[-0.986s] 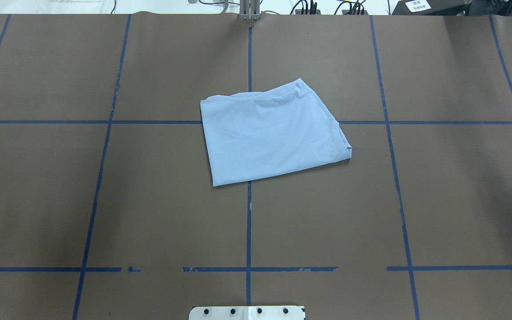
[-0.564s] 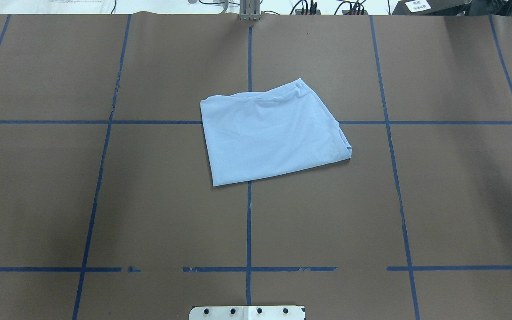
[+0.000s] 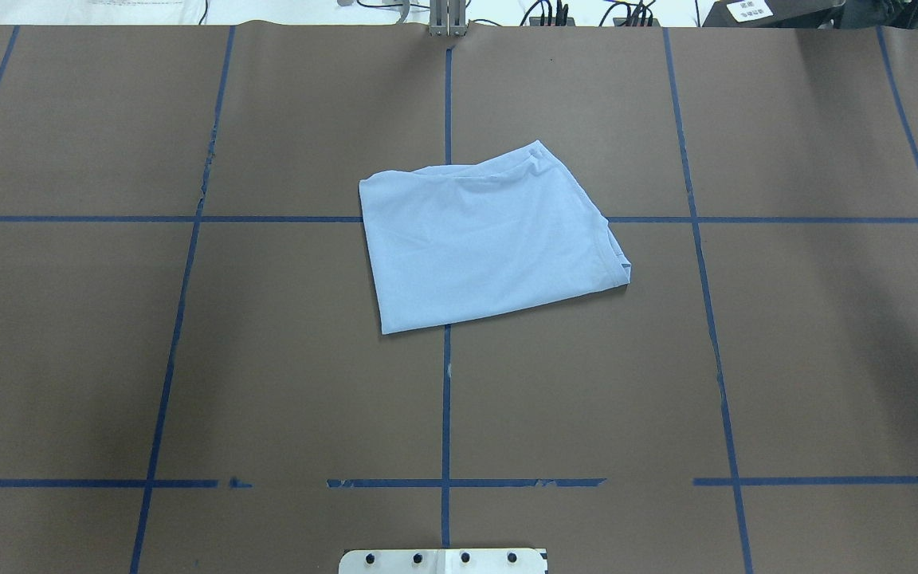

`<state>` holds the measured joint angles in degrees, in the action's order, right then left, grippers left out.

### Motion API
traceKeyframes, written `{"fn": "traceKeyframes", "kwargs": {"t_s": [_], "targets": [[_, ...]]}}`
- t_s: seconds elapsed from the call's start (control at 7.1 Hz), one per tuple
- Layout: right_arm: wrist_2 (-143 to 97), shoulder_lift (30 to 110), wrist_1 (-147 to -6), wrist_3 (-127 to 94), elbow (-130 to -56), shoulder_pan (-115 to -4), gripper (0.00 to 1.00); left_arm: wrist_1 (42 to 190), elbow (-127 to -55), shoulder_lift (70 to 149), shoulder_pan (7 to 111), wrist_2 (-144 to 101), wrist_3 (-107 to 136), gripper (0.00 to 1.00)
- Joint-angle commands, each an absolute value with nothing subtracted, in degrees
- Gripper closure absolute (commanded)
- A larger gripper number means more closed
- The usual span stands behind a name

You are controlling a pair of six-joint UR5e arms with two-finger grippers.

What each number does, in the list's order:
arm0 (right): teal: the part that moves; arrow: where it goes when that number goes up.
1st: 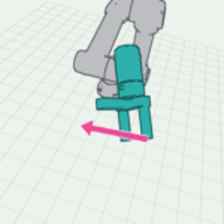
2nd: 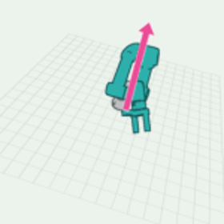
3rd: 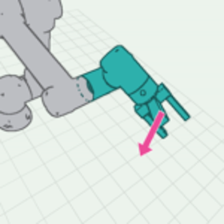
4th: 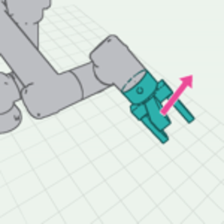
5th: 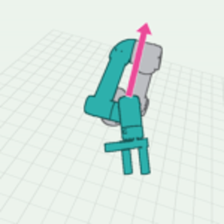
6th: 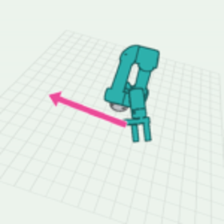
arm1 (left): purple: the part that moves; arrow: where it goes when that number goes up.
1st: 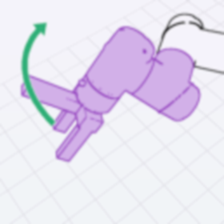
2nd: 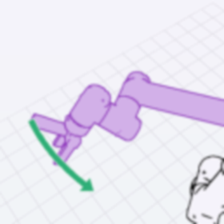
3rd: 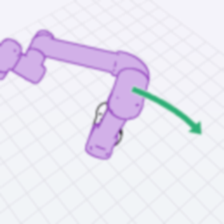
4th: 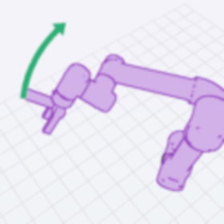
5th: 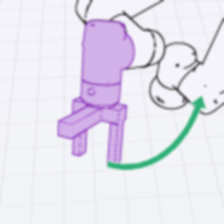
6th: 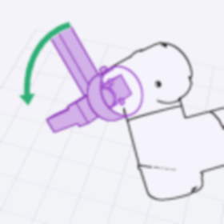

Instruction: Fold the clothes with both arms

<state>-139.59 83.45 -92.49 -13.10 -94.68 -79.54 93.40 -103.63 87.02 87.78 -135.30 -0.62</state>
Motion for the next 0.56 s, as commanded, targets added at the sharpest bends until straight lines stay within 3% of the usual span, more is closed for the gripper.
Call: {"fn": "traceKeyframes", "kwargs": {"t_s": [0.0, 0.42], "targets": [[-139.7, 83.4, -92.5, -13.1, -96.2, -79.6, 0.0, 93.5, -104.1, 87.8, 87.6, -135.1, -0.6, 0.0], [-139.5, 83.4, -92.5, -13.1, -96.9, -79.6, 0.0, 93.8, -104.1, 87.8, 87.5, -135.3, -0.6, 0.0]]}}
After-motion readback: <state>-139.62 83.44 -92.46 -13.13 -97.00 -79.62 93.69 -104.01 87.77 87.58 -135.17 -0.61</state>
